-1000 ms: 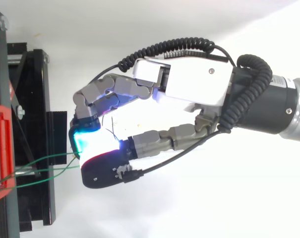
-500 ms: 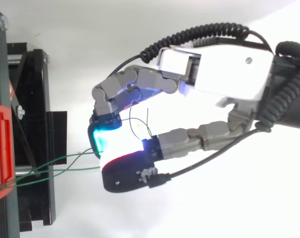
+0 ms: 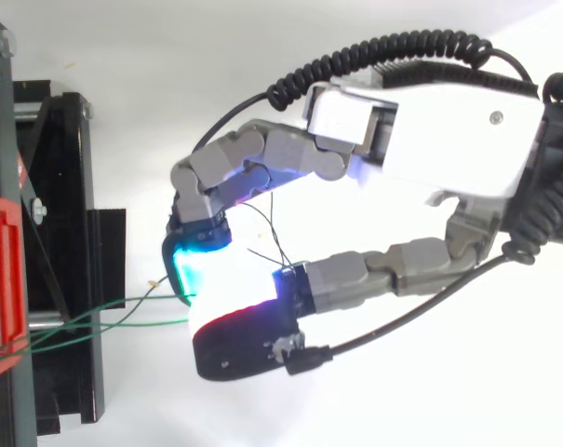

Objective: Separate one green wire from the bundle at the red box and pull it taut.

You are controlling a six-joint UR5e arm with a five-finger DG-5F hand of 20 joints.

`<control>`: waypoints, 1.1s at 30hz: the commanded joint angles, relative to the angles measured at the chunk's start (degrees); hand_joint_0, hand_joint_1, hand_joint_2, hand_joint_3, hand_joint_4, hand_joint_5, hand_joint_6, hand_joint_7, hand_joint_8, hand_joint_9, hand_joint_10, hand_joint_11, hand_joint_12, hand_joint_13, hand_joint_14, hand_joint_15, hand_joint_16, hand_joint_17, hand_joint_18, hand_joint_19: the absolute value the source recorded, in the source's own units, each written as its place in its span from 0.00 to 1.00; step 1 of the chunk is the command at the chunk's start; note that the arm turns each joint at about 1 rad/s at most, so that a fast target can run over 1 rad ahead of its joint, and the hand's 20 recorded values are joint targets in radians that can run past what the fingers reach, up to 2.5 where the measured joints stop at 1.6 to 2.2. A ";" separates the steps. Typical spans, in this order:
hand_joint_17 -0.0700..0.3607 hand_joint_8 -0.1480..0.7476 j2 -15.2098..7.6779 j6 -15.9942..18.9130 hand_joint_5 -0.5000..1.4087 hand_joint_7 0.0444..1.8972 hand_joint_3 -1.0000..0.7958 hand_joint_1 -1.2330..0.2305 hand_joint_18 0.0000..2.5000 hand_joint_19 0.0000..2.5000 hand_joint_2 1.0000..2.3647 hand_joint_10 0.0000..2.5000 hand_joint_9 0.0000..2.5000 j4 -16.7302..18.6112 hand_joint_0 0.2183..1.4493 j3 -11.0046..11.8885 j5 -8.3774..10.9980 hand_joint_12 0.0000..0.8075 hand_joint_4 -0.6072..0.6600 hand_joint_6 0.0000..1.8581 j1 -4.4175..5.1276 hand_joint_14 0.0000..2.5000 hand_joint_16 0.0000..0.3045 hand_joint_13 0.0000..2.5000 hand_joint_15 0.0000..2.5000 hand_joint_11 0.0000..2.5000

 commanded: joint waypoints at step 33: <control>0.46 0.49 0.00 -3.02 0.17 0.68 0.53 0.35 0.23 0.10 0.02 0.01 0.29 0.20 0.31 0.00 0.05 0.46 0.50 0.45 0.28 0.00 0.19 0.22 0.06 0.18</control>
